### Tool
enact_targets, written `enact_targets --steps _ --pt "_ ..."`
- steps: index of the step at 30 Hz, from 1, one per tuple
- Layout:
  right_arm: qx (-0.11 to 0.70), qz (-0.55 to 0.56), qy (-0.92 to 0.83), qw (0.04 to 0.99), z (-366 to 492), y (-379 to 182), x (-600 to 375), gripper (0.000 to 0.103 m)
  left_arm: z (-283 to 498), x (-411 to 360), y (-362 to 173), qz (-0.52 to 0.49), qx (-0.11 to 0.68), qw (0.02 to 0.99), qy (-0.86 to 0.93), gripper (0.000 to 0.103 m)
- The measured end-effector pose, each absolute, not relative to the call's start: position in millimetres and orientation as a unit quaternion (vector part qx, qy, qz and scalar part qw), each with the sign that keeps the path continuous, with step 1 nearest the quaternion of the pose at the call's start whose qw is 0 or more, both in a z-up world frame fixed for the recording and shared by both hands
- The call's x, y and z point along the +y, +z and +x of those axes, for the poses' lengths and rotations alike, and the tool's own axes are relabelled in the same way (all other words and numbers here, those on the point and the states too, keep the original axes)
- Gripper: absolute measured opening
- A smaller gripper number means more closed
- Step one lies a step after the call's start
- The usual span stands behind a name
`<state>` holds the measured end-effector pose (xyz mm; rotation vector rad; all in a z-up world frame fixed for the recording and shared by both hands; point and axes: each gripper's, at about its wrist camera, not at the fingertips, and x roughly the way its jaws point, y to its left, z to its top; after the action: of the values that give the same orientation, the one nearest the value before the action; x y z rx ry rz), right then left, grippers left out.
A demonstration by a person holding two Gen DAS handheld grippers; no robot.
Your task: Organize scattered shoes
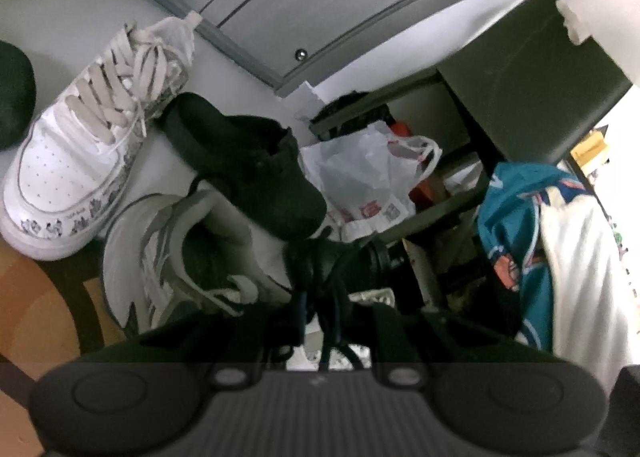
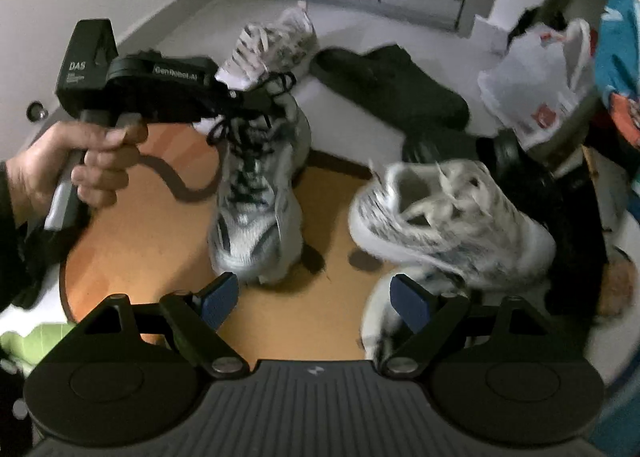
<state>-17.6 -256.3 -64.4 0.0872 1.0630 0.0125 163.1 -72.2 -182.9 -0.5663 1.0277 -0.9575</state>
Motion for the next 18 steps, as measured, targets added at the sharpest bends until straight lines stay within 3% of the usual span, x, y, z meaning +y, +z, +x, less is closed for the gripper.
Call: enact_targets --steps 8,18 --pt "0.515 0.068 -0.006 0.855 -32.2 -104.0 -259.5 0.087 155.8 -66.3 -184.7 -0.275 0.455 0.719 -0.448 0.012" --pt "0.501 0.059 0.01 0.863 -34.8 -113.5 -241.9 0.087 138.8 -50.6 -172.0 -0.265 0.438 0.725 -0.46 0.011"
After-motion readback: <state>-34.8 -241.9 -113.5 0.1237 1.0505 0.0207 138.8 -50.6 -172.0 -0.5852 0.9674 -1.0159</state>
